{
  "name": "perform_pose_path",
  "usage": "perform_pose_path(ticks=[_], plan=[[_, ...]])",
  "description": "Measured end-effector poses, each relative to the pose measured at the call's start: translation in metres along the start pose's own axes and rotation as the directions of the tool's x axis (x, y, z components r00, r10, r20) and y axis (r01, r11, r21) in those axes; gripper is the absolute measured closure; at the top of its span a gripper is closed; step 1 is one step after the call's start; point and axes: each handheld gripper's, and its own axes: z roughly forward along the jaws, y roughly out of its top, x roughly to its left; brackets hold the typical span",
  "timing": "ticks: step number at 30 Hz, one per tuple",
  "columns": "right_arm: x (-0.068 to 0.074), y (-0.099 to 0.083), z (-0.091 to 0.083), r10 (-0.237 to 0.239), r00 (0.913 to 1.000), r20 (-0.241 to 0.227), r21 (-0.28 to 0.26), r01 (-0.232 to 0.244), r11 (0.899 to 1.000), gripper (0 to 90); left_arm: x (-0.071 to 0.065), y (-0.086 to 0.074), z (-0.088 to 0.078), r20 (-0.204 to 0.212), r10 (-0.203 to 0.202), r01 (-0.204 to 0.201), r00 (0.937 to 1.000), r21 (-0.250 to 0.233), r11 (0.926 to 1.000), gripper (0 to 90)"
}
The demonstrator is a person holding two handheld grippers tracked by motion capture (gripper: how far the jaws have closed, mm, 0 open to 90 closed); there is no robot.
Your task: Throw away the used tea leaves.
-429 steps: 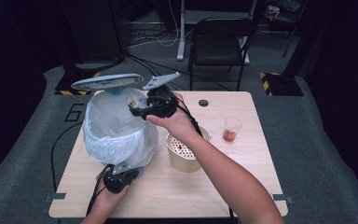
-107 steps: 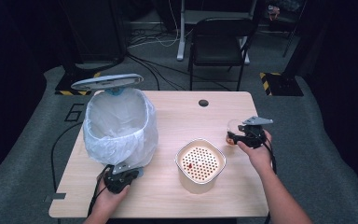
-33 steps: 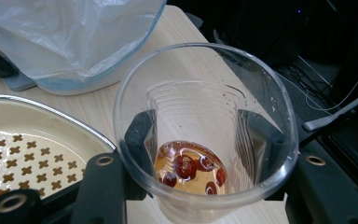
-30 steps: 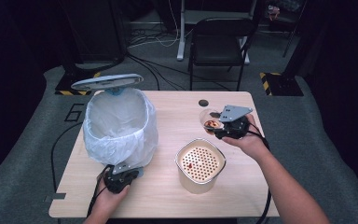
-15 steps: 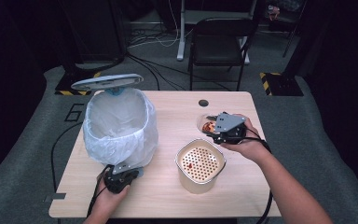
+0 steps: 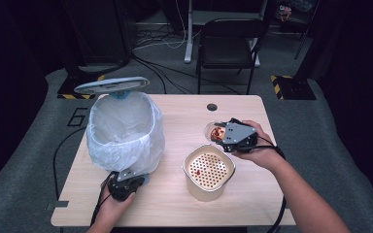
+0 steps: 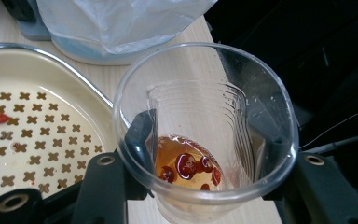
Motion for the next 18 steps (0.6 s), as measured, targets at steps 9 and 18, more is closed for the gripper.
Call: perform_pose_path(ticks=[9,18], plan=[[0.016,0.005,-0.004,-0.155,0.9878,0.013,0.019,0.155,0.988,49.4,0.000,0.000,0.000,0.000,-0.004,0.004,1.0000,-0.002,1.0000,90.0],[0.028,0.012,-0.003,-0.285,0.9582,0.016,0.089,0.283,0.955,49.5,0.000,0.000,0.000,0.000,-0.003,0.003,1.0000,-0.002,1.0000,90.0]])
